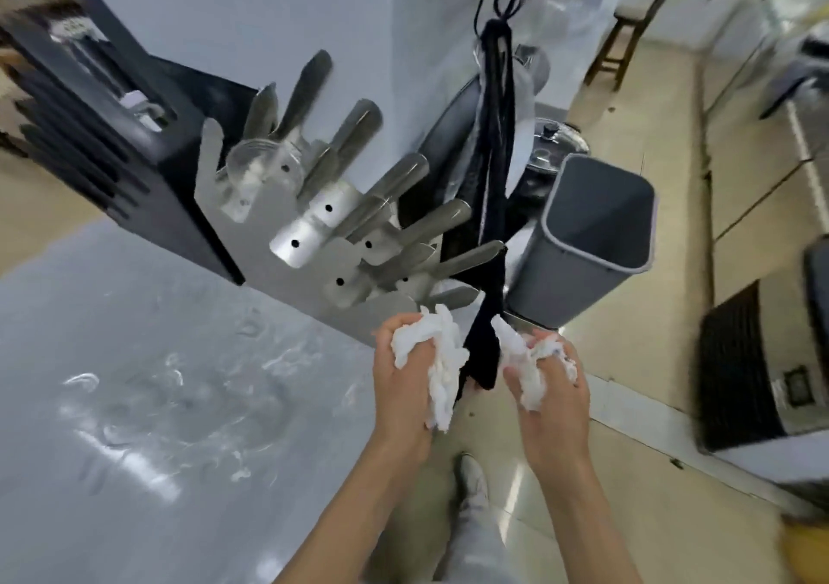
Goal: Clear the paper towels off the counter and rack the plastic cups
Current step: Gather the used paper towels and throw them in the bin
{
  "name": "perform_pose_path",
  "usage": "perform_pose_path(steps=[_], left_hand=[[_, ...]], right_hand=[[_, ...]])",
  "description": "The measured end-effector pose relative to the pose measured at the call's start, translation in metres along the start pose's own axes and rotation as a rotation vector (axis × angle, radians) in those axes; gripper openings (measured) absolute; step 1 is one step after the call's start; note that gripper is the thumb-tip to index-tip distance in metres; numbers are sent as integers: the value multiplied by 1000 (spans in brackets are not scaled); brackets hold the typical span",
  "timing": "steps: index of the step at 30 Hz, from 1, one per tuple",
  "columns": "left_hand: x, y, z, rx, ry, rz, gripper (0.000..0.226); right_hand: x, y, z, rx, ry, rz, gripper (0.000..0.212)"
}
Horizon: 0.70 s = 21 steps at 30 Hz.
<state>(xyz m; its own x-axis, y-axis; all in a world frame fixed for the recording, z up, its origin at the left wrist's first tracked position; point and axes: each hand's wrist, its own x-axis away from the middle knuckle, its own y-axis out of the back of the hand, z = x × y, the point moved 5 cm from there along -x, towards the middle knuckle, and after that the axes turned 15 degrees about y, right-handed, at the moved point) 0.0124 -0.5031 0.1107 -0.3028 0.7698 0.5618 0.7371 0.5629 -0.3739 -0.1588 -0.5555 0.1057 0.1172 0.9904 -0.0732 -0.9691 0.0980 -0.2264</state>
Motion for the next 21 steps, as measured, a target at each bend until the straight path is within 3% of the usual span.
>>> perform_pose_path(steps=[6, 11, 13, 15, 17, 19, 21], left_hand=[[-50, -88, 4, -95, 52, 127, 15], [-126, -179, 0, -313, 127, 205, 17], [-149, -217, -7, -220, 226, 337, 18], [-171, -257, -24, -253, 237, 366, 22], [-195, -296, -44, -542, 127, 278, 29], [-217, -332, -58, -1007, -42, 169, 40], [-238, -357, -53, -1427, -103, 169, 59]], right_hand=[[-94, 48, 0, 77, -5, 13, 22], [-199, 93, 6, 172, -40, 161, 11], [-243, 104, 15, 59, -94, 237, 25], [-292, 111, 28, 23, -90, 320, 47], [-338, 110, 41, 222, -1, 451, 59], [-376, 99, 46, 465, 105, 608, 59], [-407, 80, 39, 681, 170, 779, 58]])
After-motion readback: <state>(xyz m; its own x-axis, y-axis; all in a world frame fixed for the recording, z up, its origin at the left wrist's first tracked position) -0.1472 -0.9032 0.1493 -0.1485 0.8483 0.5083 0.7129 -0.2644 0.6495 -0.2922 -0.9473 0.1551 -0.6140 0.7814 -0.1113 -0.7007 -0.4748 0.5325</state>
